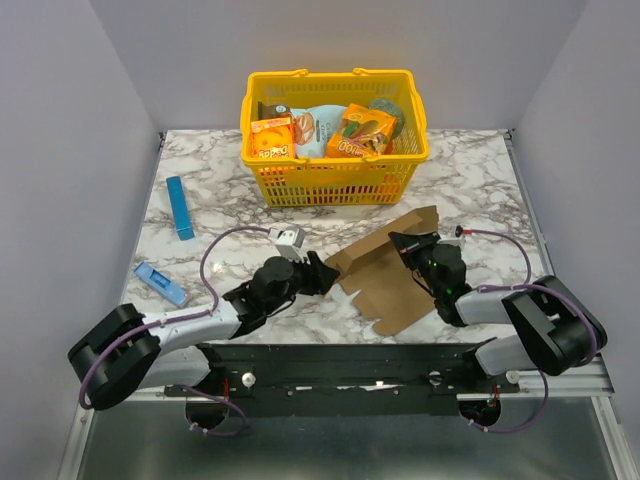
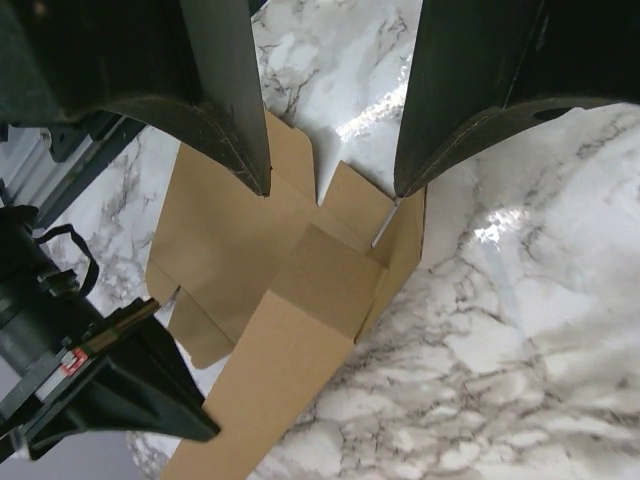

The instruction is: Fold the paper box

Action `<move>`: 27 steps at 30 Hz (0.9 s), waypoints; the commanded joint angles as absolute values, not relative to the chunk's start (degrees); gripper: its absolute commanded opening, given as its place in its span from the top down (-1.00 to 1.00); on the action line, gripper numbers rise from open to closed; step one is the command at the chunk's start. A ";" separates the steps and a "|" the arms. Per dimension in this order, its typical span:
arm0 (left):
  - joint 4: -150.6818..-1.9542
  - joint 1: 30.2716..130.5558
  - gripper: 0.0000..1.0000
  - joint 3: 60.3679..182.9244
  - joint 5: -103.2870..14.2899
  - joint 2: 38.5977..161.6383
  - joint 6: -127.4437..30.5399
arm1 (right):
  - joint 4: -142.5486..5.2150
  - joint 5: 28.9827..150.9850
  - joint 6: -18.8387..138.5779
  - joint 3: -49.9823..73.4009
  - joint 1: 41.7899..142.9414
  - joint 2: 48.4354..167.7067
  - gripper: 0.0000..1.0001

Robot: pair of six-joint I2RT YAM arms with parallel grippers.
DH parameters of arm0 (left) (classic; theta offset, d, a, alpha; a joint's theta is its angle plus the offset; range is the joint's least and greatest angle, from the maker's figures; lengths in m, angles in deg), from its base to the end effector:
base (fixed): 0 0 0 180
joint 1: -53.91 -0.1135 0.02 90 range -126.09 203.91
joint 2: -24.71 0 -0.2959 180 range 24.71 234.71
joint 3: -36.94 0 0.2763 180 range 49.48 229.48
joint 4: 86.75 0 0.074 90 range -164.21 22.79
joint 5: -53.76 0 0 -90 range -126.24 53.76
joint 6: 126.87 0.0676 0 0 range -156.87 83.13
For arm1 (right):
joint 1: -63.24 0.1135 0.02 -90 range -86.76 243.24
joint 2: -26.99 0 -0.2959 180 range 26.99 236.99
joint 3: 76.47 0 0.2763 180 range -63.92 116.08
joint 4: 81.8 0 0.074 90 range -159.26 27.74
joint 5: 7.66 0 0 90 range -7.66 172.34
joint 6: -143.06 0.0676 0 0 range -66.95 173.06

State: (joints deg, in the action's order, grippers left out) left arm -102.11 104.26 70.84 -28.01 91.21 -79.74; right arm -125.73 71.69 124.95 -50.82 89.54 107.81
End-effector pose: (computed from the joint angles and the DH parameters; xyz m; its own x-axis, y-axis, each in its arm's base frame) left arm 0.1793 -0.2012 0.1942 -0.5977 -0.3340 -0.7288 0.3659 0.6952 -0.6187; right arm 0.2461 0.1077 0.1514 -0.3137 0.8869 -0.3391 0.0812 0.3809 0.9210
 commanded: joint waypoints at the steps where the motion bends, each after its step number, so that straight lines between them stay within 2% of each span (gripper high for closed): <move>1: -104.09 106.56 -0.21 72.24 -30.78 97.03 -88.72 | -124.20 70.57 123.19 -50.74 89.87 106.01 0.99; 5: -106.91 107.44 -0.20 74.08 -32.72 105.19 -92.85 | -123.40 70.13 122.84 -50.74 89.87 104.78 0.99; 18: -113.24 107.53 -0.18 77.42 -36.15 118.66 -98.22 | -123.05 70.04 122.75 -51.09 89.87 103.46 0.99; 27: -110.16 107.53 -0.15 79.45 -30.26 122.00 -96.11 | -123.58 70.04 122.84 -51.44 89.87 103.28 0.99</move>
State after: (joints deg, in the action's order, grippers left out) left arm -111.80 107.30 77.99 -33.28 119.19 -97.41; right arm -124.46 69.52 123.95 -50.82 89.37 103.65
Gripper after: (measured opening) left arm 0.577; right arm 0.011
